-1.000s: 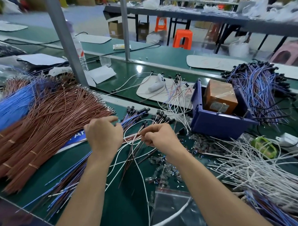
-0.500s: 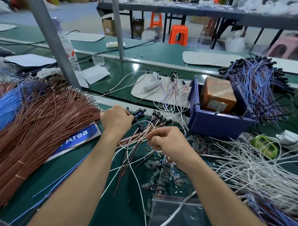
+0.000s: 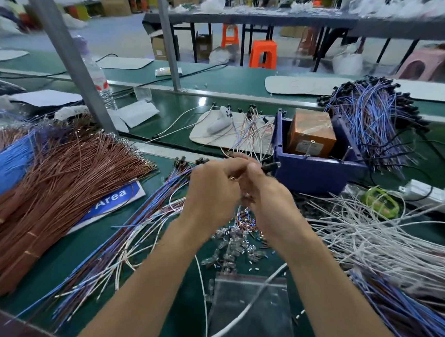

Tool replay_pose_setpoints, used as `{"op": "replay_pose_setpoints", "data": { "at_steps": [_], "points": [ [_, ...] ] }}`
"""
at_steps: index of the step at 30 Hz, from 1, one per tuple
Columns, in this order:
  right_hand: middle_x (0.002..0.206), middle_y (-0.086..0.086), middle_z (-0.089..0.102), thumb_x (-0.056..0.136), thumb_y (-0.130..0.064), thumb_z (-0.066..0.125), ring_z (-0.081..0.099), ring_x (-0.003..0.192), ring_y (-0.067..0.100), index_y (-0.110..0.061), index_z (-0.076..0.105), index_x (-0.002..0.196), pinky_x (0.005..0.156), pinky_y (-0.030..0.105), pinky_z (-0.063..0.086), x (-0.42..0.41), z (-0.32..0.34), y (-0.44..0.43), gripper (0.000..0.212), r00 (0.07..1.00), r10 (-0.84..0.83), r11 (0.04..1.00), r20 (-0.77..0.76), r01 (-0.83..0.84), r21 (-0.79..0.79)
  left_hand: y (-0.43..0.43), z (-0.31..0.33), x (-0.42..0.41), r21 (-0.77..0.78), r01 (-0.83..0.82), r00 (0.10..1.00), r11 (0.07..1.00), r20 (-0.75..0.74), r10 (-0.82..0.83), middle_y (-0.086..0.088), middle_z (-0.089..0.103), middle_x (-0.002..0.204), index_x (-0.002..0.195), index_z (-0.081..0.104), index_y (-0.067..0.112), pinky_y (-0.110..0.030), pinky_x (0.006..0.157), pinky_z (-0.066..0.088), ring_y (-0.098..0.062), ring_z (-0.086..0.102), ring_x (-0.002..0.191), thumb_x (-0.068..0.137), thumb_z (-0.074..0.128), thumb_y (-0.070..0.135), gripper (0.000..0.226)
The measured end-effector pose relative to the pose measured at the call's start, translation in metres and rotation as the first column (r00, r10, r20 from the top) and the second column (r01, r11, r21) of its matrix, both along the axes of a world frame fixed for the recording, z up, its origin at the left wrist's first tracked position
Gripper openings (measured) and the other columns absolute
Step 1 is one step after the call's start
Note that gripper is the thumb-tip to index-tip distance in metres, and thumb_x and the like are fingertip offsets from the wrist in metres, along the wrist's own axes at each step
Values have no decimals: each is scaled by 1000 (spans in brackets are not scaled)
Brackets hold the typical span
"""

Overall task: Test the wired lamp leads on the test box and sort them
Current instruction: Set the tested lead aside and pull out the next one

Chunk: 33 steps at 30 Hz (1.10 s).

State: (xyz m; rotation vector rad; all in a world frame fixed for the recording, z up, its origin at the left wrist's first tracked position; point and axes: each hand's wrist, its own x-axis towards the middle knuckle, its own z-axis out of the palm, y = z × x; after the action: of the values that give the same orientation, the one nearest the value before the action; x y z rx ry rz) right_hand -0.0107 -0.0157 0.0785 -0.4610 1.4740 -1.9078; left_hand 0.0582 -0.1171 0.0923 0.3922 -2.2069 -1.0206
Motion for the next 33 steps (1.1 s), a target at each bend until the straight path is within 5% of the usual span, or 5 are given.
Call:
{"op": "replay_pose_setpoints", "data": {
  "at_steps": [8,15,18,22,33],
  "points": [
    [85,17,75,110,-33,38,71,70,28,-8,75,80,60,32,57,-30,9,108,54,870,-453,827,194,491,-275,42,-15,8,337,198,939,921,206,-277,12,71,59,87,84,33,-12,44,36,1,46,42,88,80,14,19],
    [67,1,71,93,-13,68,58,54,8,-13,78,82,51,18,43,-37,-21,152,15,822,-261,921,-507,369,124,74,-40,-12,-516,242,968,822,64,-245,13,77,87,86,83,28,-36,82,50,-11,65,77,85,83,15,12],
    [84,1,77,89,-26,68,70,73,7,-17,81,99,62,14,50,-27,-34,151,18,950,-45,992,-310,80,100,98,-60,-24,-643,260,905,721,-97,-414,11,77,105,90,80,22,-29,83,45,-9,68,91,94,76,19,7],
    [77,7,68,84,-52,66,60,64,20,-10,74,108,58,30,46,-32,-44,150,49,984,70,959,-165,-20,284,97,-78,-27,-501,241,903,831,-199,-382,18,75,108,94,82,20,-31,78,49,-4,70,92,91,76,31,13],
    [72,13,73,90,8,62,41,38,8,-7,72,76,38,18,29,-41,-36,160,23,994,-110,985,-11,110,129,57,-63,-29,330,162,985,930,-115,-131,8,79,76,83,83,39,-12,64,53,-4,73,67,68,88,24,22]
  ]
}}
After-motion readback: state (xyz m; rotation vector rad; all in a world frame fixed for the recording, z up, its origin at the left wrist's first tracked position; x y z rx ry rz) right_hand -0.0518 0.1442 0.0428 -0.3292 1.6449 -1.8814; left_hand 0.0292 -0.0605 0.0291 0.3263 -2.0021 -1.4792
